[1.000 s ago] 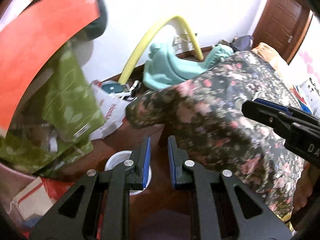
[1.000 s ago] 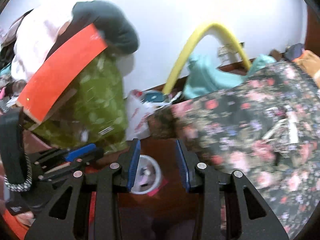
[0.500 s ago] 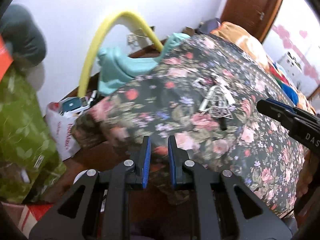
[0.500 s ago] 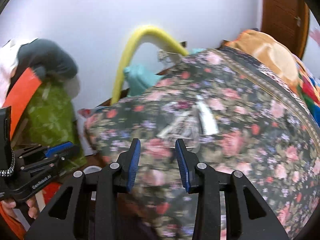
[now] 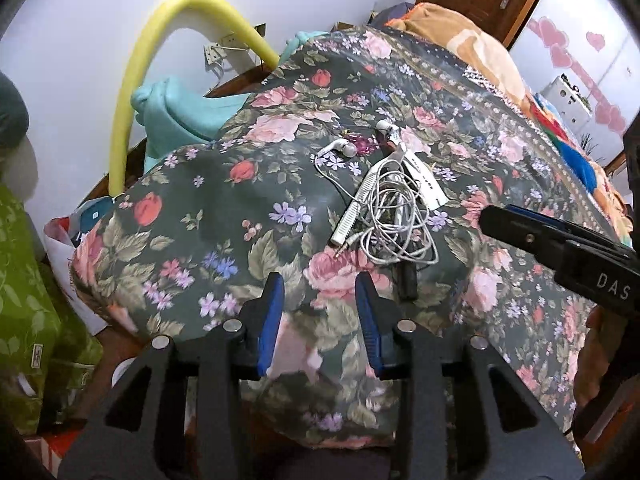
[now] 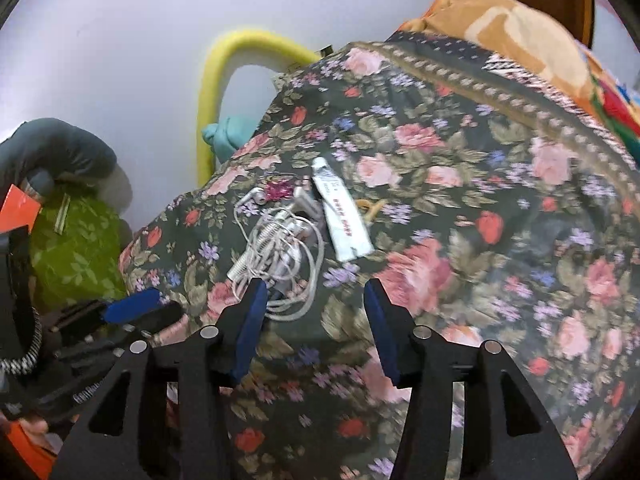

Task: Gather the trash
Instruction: 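Move both open tools back over the remaining cables on the bedspread, then grasp the white earphone cable with the right tool while the left tool grasps the pen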

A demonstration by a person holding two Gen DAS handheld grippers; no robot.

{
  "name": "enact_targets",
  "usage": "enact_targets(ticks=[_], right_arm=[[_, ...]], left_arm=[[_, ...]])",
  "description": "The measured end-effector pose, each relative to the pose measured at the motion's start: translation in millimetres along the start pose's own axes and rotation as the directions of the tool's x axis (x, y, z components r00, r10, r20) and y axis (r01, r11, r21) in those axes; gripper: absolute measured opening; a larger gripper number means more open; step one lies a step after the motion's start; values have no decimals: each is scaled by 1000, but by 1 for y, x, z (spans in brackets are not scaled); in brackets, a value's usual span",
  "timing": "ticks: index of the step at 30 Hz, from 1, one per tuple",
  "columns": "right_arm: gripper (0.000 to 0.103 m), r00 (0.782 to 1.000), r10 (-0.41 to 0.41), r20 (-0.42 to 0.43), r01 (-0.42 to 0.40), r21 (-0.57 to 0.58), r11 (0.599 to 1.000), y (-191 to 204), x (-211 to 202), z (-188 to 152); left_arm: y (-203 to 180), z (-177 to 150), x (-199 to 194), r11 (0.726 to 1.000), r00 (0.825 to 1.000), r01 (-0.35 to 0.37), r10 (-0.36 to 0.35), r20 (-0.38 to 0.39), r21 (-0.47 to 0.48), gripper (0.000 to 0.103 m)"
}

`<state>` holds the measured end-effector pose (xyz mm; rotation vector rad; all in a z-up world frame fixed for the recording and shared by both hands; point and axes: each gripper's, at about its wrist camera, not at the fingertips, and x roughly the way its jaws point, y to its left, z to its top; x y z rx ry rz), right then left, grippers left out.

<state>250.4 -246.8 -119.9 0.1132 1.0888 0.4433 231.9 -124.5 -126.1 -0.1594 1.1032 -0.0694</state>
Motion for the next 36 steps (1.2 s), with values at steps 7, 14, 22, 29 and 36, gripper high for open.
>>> enact_targets(ticks=[7, 14, 22, 29, 36], right_arm=[[47, 997, 38, -62, -38, 5, 999, 18, 54, 15], [8, 996, 72, -58, -72, -8, 997, 24, 67, 16], [7, 994, 101, 51, -100, -13, 995, 15, 9, 12], [7, 996, 27, 90, -31, 36, 999, -16, -16, 5], [7, 993, -82, 87, 72, 113, 991, -59, -25, -11]], left_arm=[[9, 0, 17, 1000, 1000, -7, 6, -30, -16, 36], [20, 2, 19, 999, 999, -8, 7, -37, -31, 36], [11, 4, 24, 999, 998, 27, -28, -48, -35, 36], [-17, 16, 39, 996, 994, 89, -86, -70, 31, 36], [-36, 25, 63, 990, 990, 107, -97, -100, 90, 36]])
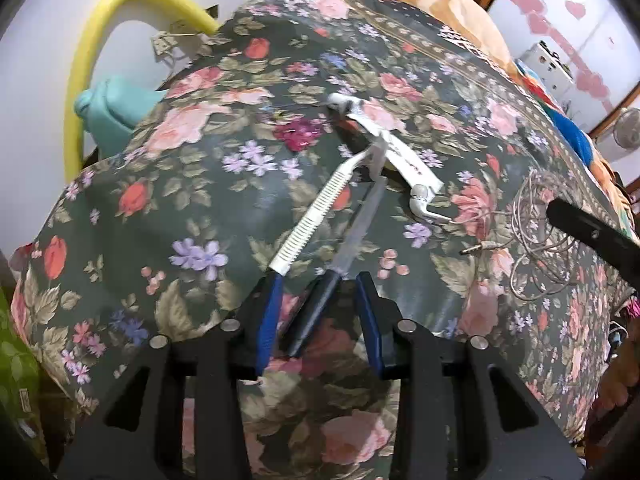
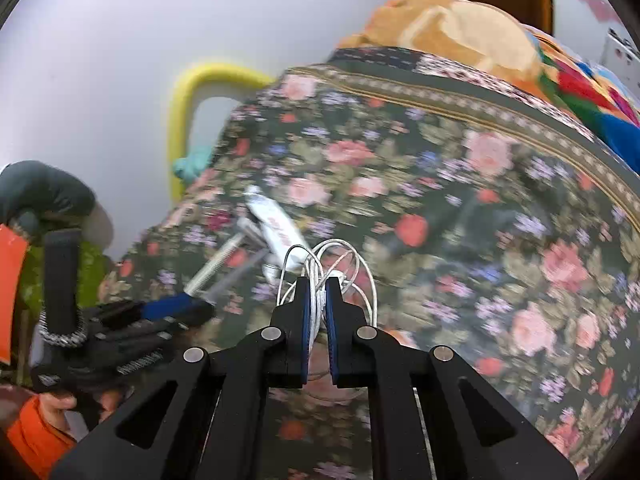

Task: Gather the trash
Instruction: 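Grasp the white earphone cable with the right tool while the left tool grasps the pen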

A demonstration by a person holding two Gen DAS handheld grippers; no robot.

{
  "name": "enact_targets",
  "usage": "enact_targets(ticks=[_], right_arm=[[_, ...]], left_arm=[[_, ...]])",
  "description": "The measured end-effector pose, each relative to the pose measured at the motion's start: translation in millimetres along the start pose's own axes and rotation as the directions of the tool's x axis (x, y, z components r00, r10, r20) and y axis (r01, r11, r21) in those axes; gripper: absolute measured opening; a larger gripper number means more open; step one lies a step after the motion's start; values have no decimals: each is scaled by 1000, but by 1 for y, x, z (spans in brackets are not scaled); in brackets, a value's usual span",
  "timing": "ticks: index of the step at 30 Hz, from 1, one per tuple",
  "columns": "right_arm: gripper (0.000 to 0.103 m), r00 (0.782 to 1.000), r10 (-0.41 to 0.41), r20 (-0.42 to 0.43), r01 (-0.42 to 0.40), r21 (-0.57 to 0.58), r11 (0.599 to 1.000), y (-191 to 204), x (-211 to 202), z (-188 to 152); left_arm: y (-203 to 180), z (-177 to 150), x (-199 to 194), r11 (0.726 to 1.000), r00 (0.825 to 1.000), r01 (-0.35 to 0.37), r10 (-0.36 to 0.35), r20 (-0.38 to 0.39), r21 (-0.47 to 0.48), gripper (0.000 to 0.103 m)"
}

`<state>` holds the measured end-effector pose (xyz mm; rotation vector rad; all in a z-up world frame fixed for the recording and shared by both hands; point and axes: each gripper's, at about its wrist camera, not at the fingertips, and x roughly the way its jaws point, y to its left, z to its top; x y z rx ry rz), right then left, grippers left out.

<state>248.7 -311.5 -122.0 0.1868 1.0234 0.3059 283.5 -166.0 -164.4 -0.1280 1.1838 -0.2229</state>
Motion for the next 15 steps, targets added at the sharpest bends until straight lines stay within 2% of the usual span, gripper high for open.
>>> enact_targets(ticks=[4, 8, 12, 14, 15], right_arm=[[7, 999, -21, -28, 22, 30, 999, -22, 1, -10], [7, 998, -25, -57, 28, 45, 999, -30, 8, -21], [7, 998, -16, -64, 19, 50, 999, -28, 9, -27], [7, 998, -12, -58, 15, 46, 999, -25, 8, -26], [7, 998, -8, -54, 10, 45, 999, -24, 6, -25]], left_arm=[[-13, -1, 0, 997, 997, 72, -72, -20, 36, 34], [-32, 0, 5, 991, 999, 34, -32, -14, 127, 34], [-29, 14, 16, 996, 999, 42, -42, -11, 73, 34], [-28, 17, 19, 998, 999, 37, -36, -4, 60, 30], [-29, 18, 20, 998, 999, 32, -32, 0, 57, 24]])
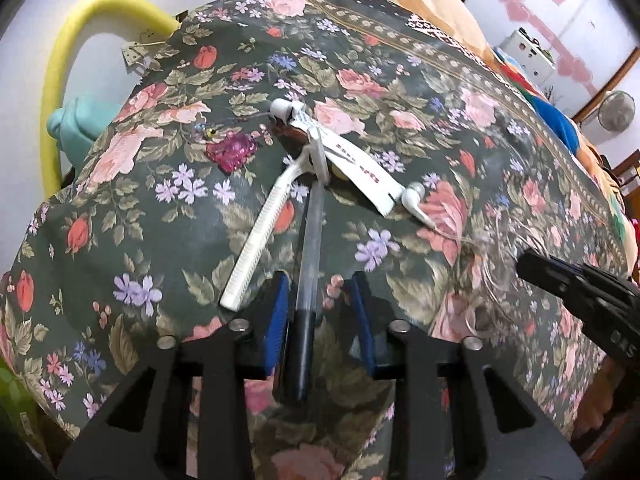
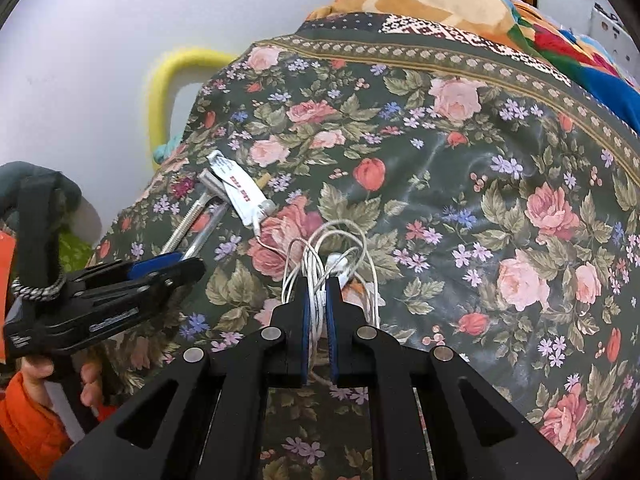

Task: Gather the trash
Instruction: 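Grasp the white earphone cable with the right tool while the left tool grasps the pen, then lift the earphone cable and pen and carry them over the white cup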

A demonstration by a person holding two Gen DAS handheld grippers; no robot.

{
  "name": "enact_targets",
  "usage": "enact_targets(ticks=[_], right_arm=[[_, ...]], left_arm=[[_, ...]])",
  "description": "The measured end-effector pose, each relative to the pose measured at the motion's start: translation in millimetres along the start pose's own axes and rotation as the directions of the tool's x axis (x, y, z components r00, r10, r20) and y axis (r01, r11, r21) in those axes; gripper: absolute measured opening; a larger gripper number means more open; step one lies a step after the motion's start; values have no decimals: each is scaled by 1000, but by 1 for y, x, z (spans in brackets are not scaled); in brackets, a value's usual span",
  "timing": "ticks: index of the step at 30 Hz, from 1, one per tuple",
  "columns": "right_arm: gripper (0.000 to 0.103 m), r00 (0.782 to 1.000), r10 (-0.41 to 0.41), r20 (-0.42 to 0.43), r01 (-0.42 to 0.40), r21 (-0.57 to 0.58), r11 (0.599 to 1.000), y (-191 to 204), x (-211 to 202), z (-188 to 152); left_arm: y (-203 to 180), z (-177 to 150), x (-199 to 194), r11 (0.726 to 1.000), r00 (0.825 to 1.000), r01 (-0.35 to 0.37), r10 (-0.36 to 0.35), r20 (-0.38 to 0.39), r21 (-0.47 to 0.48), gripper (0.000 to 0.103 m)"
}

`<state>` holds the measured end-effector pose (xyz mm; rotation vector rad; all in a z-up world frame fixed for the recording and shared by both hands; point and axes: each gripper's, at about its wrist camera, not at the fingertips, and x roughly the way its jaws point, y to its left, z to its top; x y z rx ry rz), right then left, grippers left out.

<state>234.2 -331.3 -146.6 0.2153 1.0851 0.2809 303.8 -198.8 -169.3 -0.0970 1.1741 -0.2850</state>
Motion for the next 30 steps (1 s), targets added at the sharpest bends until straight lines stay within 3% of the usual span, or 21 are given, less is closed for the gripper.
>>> enact_targets(ticks=[2, 7, 15, 30], right_arm=[[7, 1000, 8, 10, -8, -1, 1000, 3, -4, 2], [7, 999, 18, 40, -18, -12, 1000, 13, -17, 6], [7, 996, 35, 81, -31, -53, 998, 39, -42, 7], [7, 984, 110, 137, -82, -195, 977, 138, -77, -8]], left_arm=[[0, 0, -1, 1000, 1000, -9, 9, 1, -2, 7], [-3, -4, -13, 1000, 1000, -19, 19, 1, -3, 7], [3, -25, -65, 999, 998, -13, 15, 69, -34, 7], [53, -87, -159, 990, 981, -37, 62, 186, -134, 7]])
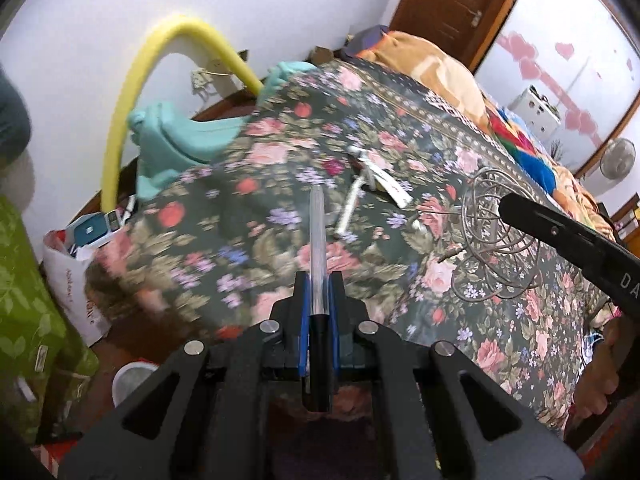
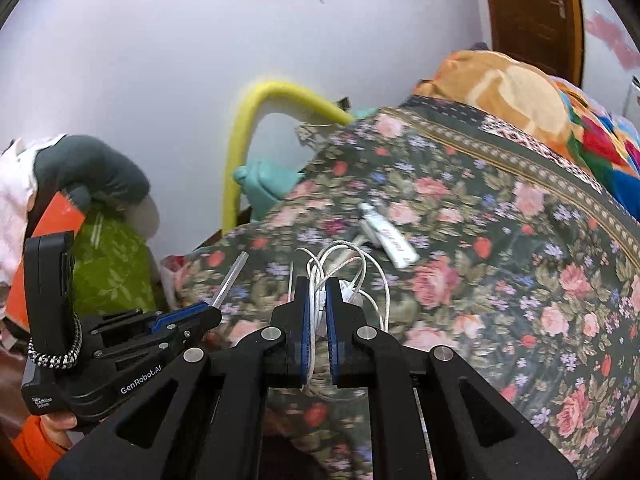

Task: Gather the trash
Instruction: 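Lift the earphone cable and pen and carry them over the white cup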

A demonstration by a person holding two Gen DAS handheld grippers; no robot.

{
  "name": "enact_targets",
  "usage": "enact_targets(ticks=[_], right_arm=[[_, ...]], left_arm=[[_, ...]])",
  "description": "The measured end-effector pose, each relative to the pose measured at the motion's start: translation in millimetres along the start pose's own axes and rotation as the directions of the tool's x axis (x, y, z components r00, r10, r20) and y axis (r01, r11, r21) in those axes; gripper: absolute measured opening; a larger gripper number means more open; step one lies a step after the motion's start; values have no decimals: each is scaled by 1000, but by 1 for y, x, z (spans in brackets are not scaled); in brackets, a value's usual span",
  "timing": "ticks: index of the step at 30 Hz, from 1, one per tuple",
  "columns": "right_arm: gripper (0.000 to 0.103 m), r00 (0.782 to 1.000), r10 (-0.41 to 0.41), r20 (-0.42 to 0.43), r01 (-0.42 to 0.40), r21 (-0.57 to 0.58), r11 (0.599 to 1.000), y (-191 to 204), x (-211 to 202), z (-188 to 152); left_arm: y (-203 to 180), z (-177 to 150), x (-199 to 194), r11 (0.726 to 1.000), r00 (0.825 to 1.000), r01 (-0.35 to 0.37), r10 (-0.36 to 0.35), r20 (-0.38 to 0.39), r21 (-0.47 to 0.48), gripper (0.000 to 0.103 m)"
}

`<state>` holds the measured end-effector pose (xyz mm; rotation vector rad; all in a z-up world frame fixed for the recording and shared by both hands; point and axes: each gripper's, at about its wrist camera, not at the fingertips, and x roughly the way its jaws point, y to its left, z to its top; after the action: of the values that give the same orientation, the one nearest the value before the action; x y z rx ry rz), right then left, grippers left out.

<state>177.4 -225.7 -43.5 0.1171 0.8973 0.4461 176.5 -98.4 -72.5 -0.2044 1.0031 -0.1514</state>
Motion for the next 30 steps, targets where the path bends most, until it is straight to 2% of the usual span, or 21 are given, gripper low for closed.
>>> enact_targets(ticks=[9, 14, 23, 30], right_arm=[[7, 997, 73, -8, -74, -107, 991, 78, 5, -8], [7, 992, 117, -46, -124, -179, 976, 127, 17, -20], [7, 965, 188, -182, -237, -298, 925, 216, 55, -60], [7, 936, 199, -292, -298, -350, 888, 266, 97, -92]], left_arm=[[66, -37, -55, 993, 996, -74, 79, 50, -89, 7], [104, -62, -79, 982, 989, -121, 132, 63, -148, 7], [180, -119, -111, 936, 978, -180, 205, 49, -304, 7], [233, -162, -104, 885, 967, -247, 253, -39, -395, 7]])
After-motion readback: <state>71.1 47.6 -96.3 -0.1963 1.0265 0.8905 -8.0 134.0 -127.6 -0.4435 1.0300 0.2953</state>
